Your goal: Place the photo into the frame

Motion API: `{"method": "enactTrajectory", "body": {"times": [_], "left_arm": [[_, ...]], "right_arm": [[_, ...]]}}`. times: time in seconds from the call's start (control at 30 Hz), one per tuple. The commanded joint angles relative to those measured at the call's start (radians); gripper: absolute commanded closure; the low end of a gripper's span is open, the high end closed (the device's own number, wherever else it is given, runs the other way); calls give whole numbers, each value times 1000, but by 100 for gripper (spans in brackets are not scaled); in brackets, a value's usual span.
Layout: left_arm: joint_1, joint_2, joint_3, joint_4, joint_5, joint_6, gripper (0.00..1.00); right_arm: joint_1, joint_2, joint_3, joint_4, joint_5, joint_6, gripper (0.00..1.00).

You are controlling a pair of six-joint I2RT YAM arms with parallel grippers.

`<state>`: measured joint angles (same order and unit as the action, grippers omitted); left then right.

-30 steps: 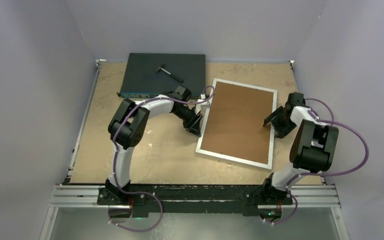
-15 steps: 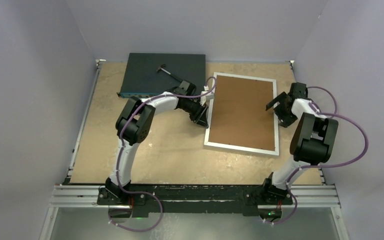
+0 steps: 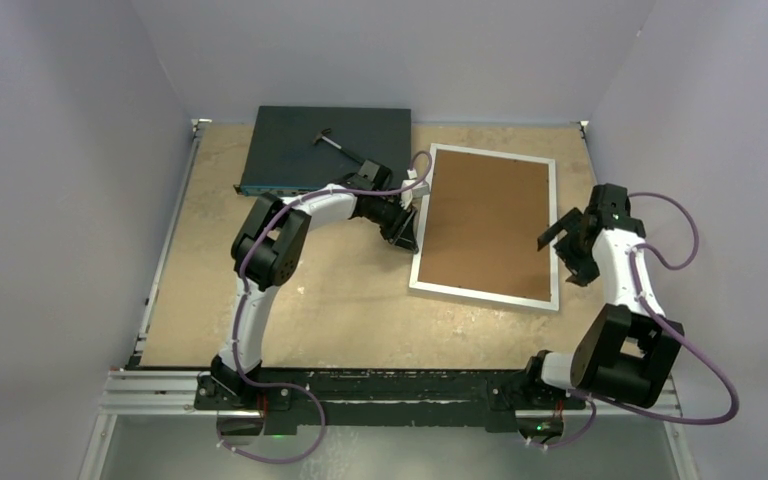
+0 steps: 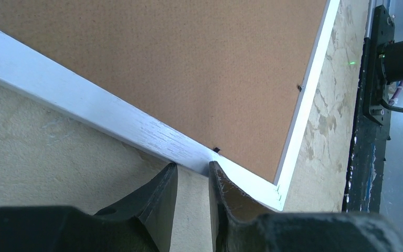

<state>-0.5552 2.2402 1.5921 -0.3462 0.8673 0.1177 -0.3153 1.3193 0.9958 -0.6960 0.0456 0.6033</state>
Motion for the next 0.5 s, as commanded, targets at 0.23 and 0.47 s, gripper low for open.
{"method": "enactTrajectory", "body": {"times": [0.23, 0.47], "left_arm": [[11, -1, -18, 79, -71, 31, 76], [11, 0, -22, 74, -77, 35, 77]], "right_arm": [[-5, -23, -201, -30, -82, -29, 12], [-5, -18, -204, -2, -100, -29, 15]]}}
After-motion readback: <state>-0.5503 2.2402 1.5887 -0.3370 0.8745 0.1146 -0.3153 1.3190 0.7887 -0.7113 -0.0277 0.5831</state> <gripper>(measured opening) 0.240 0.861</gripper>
